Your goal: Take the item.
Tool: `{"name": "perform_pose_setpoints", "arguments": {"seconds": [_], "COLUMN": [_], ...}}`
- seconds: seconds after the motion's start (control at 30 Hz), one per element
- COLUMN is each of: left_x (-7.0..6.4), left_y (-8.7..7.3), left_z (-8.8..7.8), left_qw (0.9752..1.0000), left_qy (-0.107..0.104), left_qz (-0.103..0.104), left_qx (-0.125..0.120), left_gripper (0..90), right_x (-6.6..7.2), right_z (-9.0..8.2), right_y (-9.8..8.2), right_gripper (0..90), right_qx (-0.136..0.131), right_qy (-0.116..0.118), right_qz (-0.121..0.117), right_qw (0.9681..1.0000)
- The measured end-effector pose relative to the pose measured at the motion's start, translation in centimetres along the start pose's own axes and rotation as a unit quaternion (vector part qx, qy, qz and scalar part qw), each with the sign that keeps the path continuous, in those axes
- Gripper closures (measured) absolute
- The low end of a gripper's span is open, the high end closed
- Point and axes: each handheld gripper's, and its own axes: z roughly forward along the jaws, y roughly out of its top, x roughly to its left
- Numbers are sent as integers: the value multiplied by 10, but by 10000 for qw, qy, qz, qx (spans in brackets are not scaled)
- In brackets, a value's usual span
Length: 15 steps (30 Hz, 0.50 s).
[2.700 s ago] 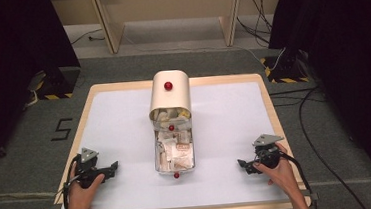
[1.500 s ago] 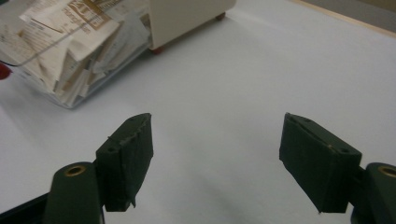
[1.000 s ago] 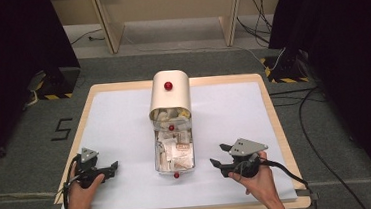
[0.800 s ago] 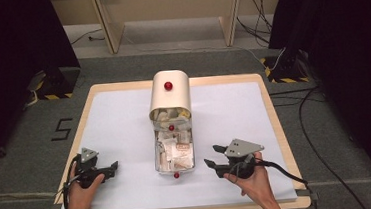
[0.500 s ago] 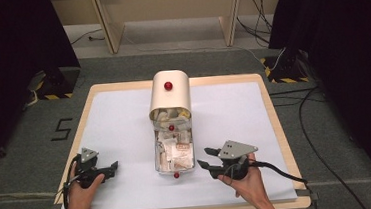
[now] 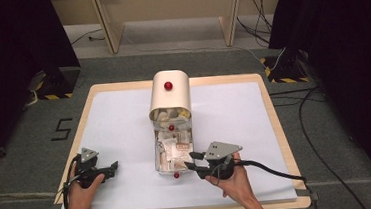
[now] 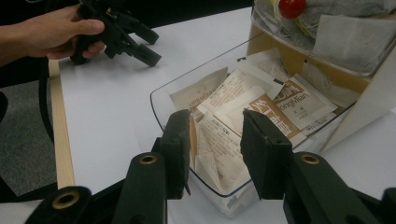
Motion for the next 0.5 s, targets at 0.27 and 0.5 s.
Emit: {"name": "perform_pose_setpoints", "arguments": {"seconds": [0.27,0.5], "left_x": [0,0], "left_y": [0,0], "left_z": [0,0], "left_qw": [10000,10000], "left_qy": [2,2], "left_qz": [1,1], "left_qx": [-1,-2], "left_gripper": [112,113], "right_x": [0,5], "right_z": [11,20], "right_y": [-3,0], "right_gripper": [655,668], "right_qx": [21,155], "right_qy": [120,167], "right_qz": [81,-120], "right_qw": [9999,9997]}}
